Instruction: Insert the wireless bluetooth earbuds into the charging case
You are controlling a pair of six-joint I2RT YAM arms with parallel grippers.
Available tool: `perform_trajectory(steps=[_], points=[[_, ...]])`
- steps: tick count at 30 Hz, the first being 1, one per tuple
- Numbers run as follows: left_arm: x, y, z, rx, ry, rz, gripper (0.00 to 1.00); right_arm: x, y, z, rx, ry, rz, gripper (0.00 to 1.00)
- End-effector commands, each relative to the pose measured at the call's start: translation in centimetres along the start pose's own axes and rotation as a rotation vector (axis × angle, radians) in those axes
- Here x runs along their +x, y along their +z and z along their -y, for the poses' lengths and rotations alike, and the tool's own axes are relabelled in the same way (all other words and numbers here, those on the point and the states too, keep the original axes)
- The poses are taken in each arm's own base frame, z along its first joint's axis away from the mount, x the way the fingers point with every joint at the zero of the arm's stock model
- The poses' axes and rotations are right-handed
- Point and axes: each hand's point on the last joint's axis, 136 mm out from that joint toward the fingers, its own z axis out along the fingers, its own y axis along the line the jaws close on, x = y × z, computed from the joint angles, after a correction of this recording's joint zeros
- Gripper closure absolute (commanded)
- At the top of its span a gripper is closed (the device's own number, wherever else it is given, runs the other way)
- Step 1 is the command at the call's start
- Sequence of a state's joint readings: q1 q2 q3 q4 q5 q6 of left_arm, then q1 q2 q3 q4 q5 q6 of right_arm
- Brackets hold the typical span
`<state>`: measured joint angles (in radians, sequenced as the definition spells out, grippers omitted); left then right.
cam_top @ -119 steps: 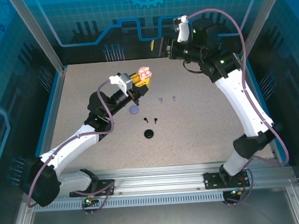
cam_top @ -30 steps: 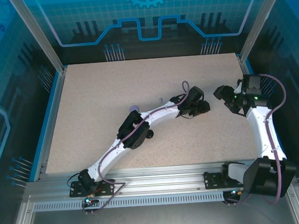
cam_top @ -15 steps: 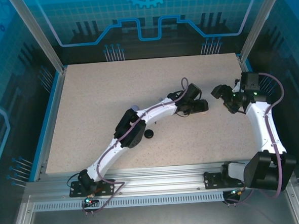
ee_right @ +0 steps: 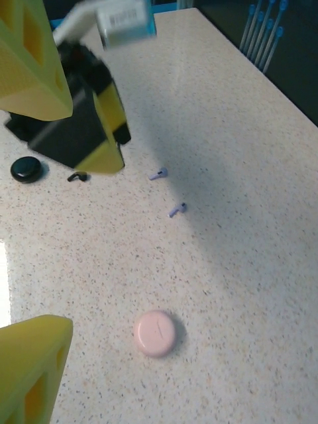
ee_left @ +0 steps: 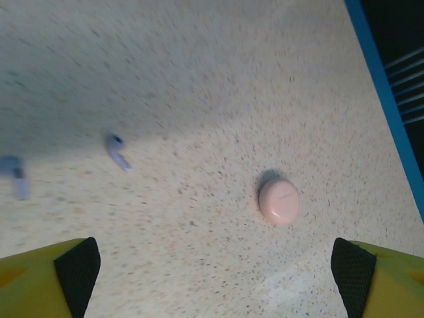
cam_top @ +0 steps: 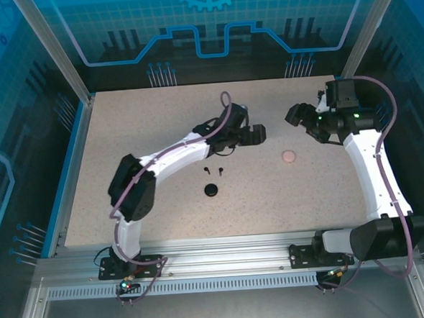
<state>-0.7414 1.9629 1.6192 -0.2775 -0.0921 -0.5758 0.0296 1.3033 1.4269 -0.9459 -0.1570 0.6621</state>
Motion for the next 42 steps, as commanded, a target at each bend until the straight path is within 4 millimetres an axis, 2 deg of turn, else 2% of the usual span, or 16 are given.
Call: perform_trajectory(steps=[1,6,13,16,18,21,24,25,35,42], points=[[-2.5,-3.5,-0.9,-0.046,0.099,0.133,0.02,1.9,0.6,-1.1,0.037,-0.04,-0.059,0.22],[-4.0,-7.6,-2.7,-0.064,0.097,0.228,0.01,4.8,2.3,-3.9,0.02,-0.072,-0.092,0.22],[-5.1,-12.0,-6.3,-0.148,0.088,0.334,0.01,10.2,5.4,-6.1,0.034,-0.057,-0.132,0.2],[-5.2,-14.0,-8.7,-0.156,0.038,0.389,0.01,12.0,6.7,-6.2,0.096,-0.071,-0.124,0.18],[-5.5,-15.8,-11.1,-0.153,-0.035,0.436,0.01,13.2,7.5,-6.3,0.136,-0.083,-0.124,0.16],[-5.2,-17.8,-14.6,-0.142,-0.137,0.481,0.01,14.8,8.9,-6.5,0.196,-0.115,-0.132,0.1],[-4.8,-19.9,-17.4,-0.132,-0.261,0.537,0.01,16.4,10.2,-7.0,0.257,-0.151,-0.157,0.03],[-4.6,-20.3,-17.9,-0.126,-0.283,0.546,0.01,17.0,10.6,-7.2,0.277,-0.163,-0.167,0.0],[-2.7,-23.5,-22.5,-0.185,-0.482,0.585,0.01,23.9,16.8,-9.7,0.395,-0.229,-0.307,0.0],[-2.0,-23.6,-22.9,-0.159,-0.489,0.574,0.01,27.5,19.6,-10.7,0.409,-0.227,-0.379,0.1]])
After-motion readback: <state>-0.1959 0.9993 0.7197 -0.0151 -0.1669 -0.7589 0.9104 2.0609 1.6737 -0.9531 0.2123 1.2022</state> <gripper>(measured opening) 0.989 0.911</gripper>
